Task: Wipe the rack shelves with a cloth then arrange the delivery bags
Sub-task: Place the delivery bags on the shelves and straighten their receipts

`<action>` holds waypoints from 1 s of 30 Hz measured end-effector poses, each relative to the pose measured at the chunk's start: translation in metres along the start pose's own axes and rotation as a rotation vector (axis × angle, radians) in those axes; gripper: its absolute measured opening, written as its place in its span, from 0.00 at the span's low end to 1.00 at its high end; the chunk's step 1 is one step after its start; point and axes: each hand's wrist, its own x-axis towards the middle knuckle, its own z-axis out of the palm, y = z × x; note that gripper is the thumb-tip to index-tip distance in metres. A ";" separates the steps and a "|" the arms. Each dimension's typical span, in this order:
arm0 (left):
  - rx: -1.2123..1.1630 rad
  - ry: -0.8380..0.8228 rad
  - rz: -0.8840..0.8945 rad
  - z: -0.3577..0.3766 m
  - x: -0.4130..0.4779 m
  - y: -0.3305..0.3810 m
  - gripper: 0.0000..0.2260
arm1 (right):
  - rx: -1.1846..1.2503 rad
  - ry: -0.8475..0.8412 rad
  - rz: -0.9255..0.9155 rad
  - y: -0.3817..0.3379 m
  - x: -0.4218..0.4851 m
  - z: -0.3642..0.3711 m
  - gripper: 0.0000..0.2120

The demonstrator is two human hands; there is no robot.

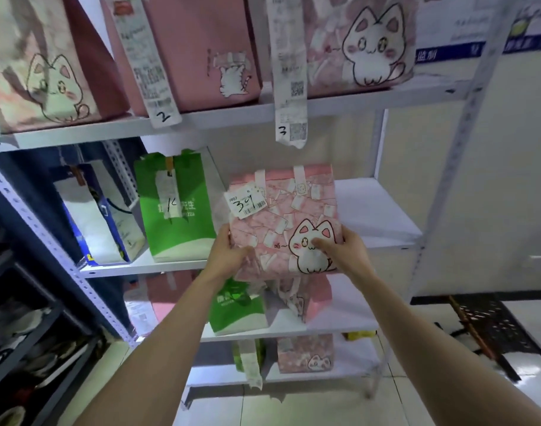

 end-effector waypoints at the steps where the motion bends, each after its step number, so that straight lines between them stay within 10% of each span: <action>1: -0.020 0.011 0.010 0.003 0.009 0.004 0.31 | 0.000 -0.004 -0.007 -0.003 0.011 -0.003 0.18; 30: 0.147 -0.035 0.109 0.096 0.095 -0.028 0.39 | -0.144 0.042 0.021 0.060 0.105 -0.051 0.24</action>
